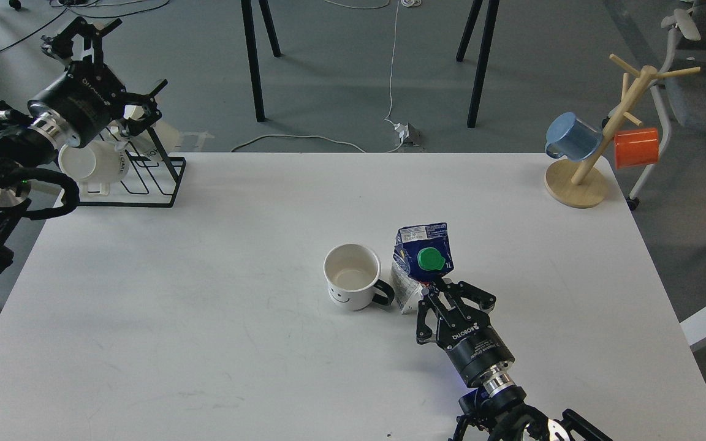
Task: Place cup and milk with both arms
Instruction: 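Slide the milk carton with the right gripper next to the white mug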
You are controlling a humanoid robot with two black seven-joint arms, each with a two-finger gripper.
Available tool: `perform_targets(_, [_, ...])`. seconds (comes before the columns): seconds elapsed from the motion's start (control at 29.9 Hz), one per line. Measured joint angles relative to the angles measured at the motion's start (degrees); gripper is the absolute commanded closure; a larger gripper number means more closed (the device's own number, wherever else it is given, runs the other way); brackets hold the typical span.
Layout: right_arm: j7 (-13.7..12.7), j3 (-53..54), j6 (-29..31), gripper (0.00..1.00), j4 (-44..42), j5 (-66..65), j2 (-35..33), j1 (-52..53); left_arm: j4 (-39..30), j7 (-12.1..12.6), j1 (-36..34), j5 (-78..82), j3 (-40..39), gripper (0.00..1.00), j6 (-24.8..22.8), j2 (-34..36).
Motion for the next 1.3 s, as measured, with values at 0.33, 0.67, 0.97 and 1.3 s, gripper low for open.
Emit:
perform_targets(0.33, [0.54, 0.28, -0.09, 0.05, -0.98, 0.43, -0.05, -0.17, 0.83, -0.01, 0.09, 0.03, 0.04, 0.00, 0.00, -0.21])
perform_targets(0.67, [0.62, 0.11, -0.09, 0.04, 0.74, 0.46, -0.04, -1.31, 0.94, -0.16, 0.10, 0.03, 0.04, 0.00, 0.00, -0.17])
perform_targets(0.97, [0.56, 0.07, -0.05, 0.04, 2.52, 0.23, -0.03, -1.89, 0.97, -0.18, 0.17, 0.01, -0.01, 0.00, 0.00, -0.29])
perform_targets(1.3, [0.58, 0.08, -0.05, 0.04, 2.70, 0.19, -0.03, -2.15, 1.06, -0.18, 0.24, 0.00, -0.01, 0.00, 0.00, -0.35])
